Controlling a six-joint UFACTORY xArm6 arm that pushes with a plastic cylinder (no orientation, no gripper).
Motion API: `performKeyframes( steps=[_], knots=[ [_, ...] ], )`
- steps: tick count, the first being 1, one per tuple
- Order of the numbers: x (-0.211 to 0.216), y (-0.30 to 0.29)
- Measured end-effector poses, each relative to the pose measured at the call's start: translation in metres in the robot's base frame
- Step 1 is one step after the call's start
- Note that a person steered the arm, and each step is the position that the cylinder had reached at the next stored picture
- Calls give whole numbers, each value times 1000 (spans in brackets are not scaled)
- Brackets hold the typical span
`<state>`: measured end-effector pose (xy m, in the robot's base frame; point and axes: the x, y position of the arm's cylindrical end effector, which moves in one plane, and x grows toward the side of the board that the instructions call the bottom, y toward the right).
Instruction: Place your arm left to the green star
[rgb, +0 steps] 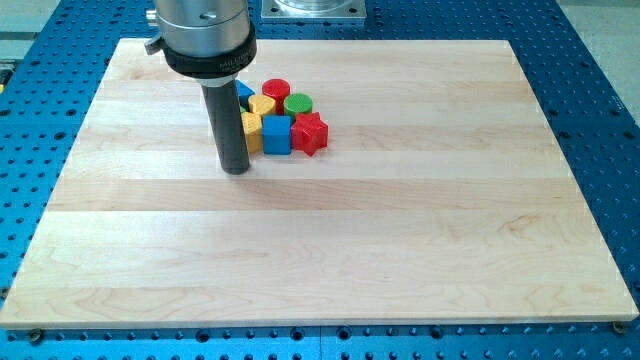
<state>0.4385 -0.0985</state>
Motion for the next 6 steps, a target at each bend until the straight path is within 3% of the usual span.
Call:
performKeyframes(
  steps=[6],
  knots=[
    [1,-5]
  ],
)
